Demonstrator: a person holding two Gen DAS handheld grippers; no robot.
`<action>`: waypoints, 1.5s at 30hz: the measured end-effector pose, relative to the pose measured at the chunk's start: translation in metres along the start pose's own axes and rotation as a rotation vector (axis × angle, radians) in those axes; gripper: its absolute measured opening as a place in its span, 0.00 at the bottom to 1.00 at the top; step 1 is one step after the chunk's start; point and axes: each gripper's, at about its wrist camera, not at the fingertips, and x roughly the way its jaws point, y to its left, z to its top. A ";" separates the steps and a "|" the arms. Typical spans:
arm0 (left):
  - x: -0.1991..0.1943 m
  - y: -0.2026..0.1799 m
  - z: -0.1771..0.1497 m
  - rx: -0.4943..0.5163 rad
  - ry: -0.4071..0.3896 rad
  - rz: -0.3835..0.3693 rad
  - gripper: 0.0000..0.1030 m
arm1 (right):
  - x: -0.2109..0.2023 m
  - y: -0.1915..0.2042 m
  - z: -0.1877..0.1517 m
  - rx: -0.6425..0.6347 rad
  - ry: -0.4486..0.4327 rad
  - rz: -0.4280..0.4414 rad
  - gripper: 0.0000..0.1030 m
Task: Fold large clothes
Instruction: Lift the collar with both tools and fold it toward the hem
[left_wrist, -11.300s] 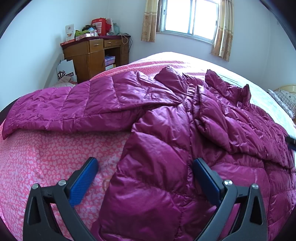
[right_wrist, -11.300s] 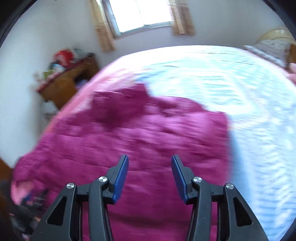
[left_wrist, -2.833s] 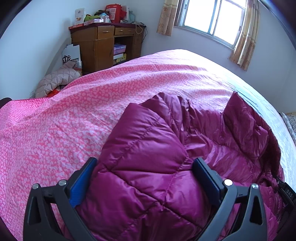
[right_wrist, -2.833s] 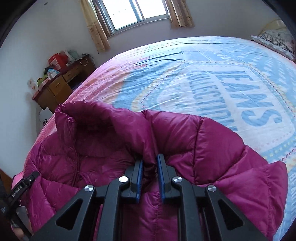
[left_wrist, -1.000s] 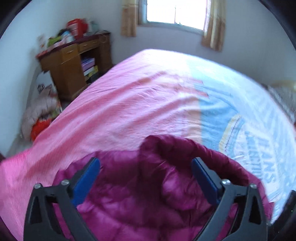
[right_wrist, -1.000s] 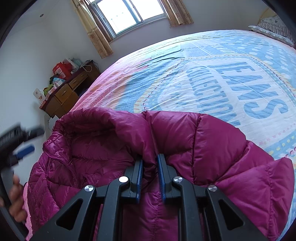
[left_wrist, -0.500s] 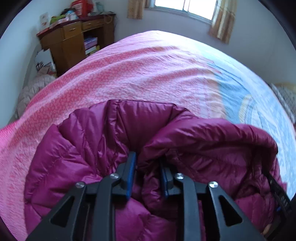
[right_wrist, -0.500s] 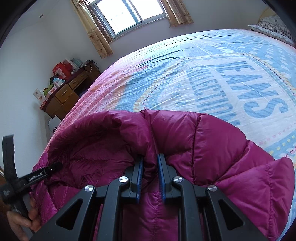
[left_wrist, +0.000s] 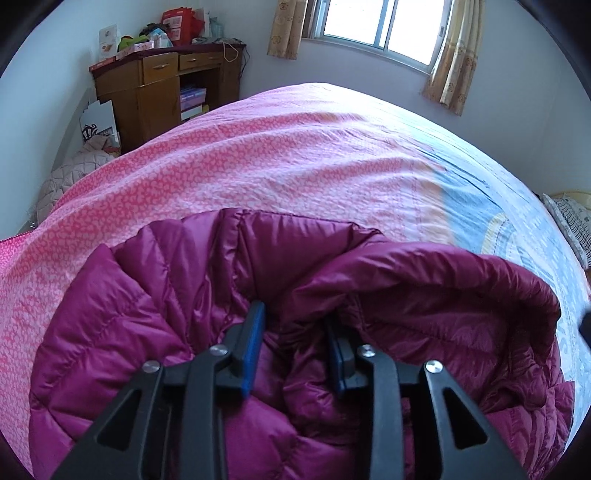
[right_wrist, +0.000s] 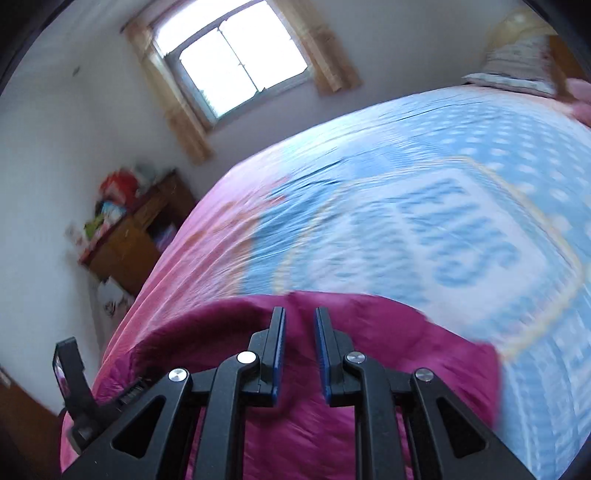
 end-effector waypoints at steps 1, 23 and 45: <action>0.000 0.000 0.000 -0.003 -0.001 -0.005 0.35 | 0.008 0.010 0.004 -0.020 0.002 -0.011 0.16; -0.081 0.010 0.010 0.042 -0.094 0.025 0.82 | 0.075 0.012 -0.039 -0.113 0.194 0.106 0.15; 0.021 -0.021 0.011 0.089 0.038 0.151 0.95 | 0.067 0.009 -0.043 -0.107 0.185 0.120 0.15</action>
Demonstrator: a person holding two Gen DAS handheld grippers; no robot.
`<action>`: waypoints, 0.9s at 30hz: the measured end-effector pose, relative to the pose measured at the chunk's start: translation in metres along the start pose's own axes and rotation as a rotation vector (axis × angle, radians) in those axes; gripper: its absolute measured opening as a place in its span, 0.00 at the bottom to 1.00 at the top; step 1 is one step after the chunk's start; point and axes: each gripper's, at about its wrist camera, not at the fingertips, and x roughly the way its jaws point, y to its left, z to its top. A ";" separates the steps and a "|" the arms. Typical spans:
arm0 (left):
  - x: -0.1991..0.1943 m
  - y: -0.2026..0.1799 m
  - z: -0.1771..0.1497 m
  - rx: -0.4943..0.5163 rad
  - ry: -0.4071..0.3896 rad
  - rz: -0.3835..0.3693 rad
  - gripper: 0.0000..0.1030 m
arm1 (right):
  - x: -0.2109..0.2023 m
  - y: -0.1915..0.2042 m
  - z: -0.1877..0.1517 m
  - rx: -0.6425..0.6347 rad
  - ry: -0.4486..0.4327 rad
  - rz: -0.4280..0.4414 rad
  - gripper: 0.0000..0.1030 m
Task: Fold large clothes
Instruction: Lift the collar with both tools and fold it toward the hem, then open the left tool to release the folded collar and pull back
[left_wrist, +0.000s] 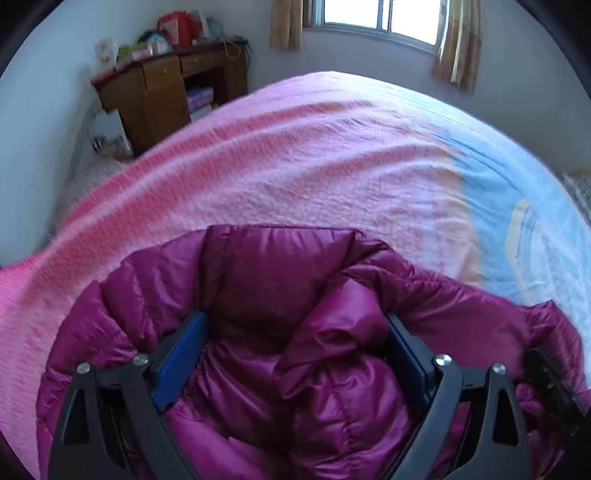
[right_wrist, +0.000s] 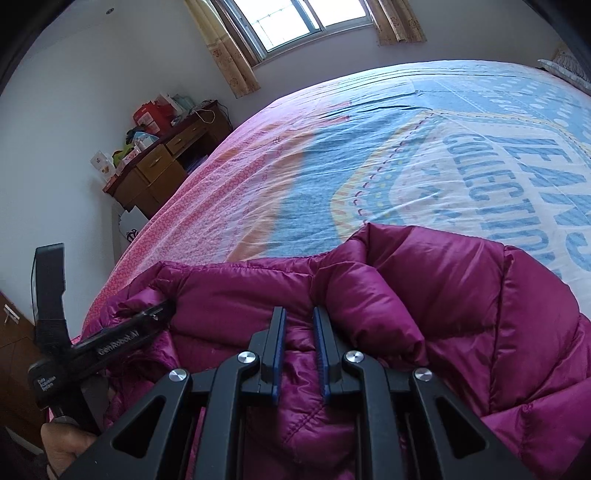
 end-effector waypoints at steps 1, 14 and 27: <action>0.001 -0.005 0.000 0.020 -0.002 0.025 0.95 | 0.000 0.000 0.000 -0.001 -0.001 0.000 0.15; 0.008 -0.015 0.000 0.046 0.004 0.091 1.00 | -0.012 -0.020 0.002 0.095 -0.054 -0.140 0.15; -0.104 0.067 -0.037 0.098 -0.114 -0.187 0.96 | -0.146 -0.039 -0.033 0.148 -0.135 0.004 0.16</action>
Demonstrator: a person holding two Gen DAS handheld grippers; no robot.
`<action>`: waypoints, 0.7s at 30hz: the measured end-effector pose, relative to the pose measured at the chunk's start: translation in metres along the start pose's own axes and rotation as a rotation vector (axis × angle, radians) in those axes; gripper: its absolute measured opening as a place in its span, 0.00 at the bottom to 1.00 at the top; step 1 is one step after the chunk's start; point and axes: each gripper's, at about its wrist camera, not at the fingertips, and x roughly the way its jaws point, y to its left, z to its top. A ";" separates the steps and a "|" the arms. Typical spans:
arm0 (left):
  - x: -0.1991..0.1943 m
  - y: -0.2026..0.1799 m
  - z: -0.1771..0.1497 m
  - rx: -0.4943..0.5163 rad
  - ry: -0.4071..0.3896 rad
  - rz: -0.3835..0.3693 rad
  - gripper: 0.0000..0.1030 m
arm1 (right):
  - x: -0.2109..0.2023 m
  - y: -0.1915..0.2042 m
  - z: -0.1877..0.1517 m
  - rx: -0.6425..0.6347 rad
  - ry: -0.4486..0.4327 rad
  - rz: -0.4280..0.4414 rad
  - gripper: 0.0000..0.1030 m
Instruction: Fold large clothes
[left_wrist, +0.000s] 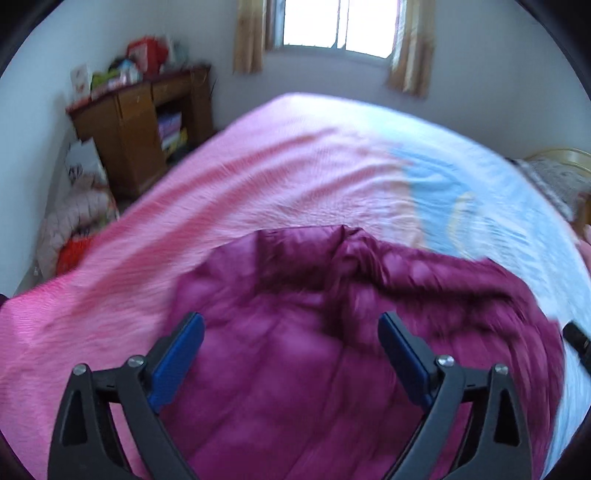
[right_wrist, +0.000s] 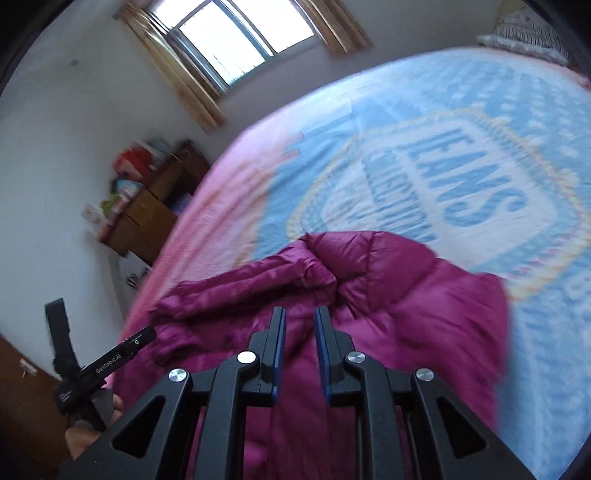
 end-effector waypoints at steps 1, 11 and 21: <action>-0.017 0.010 -0.012 0.005 -0.021 -0.014 0.96 | -0.033 -0.002 -0.013 -0.036 -0.032 0.021 0.16; -0.119 0.099 -0.133 -0.022 -0.018 -0.135 0.97 | -0.228 -0.038 -0.150 -0.113 -0.126 0.014 0.70; -0.162 0.108 -0.219 0.050 -0.024 -0.132 0.97 | -0.263 -0.058 -0.252 -0.043 0.040 0.041 0.70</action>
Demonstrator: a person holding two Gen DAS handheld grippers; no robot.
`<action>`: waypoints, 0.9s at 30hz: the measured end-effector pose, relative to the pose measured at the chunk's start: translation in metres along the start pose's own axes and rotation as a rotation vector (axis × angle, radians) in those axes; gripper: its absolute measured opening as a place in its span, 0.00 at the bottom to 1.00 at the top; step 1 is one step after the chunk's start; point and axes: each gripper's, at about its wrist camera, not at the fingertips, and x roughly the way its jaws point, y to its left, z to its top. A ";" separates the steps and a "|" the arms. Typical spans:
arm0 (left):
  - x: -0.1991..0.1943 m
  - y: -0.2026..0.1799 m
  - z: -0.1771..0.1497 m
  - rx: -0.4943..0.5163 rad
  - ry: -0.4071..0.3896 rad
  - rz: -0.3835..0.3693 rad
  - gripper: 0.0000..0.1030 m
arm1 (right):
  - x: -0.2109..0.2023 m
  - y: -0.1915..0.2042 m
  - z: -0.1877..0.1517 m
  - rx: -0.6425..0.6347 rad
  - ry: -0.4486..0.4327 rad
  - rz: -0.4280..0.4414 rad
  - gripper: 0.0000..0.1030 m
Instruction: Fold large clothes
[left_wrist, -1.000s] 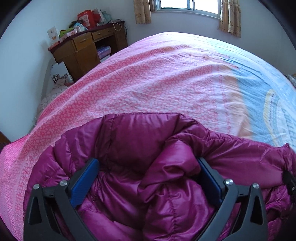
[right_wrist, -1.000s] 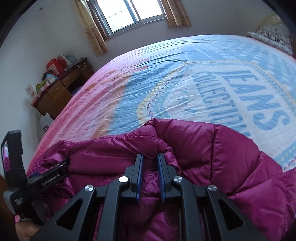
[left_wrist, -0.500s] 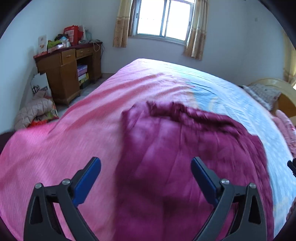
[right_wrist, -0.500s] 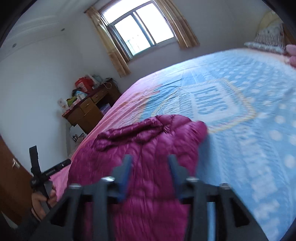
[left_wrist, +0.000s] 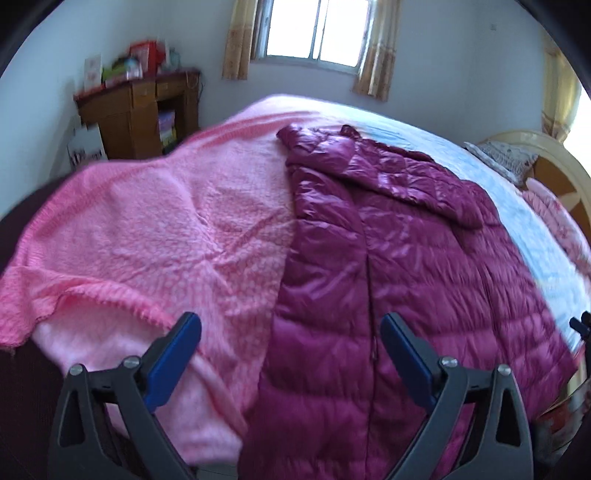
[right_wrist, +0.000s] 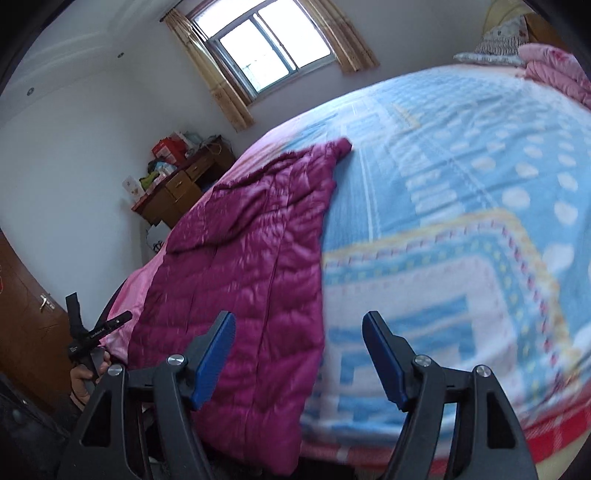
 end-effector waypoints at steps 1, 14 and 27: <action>-0.002 -0.005 -0.004 0.013 0.007 -0.014 0.97 | 0.004 0.001 -0.007 -0.007 0.030 -0.016 0.70; -0.033 -0.003 -0.010 -0.001 -0.089 -0.058 0.97 | 0.042 0.040 -0.051 -0.159 0.261 -0.056 0.52; -0.055 0.038 0.037 -0.067 -0.202 0.022 0.97 | 0.030 0.033 0.018 0.124 0.194 0.331 0.12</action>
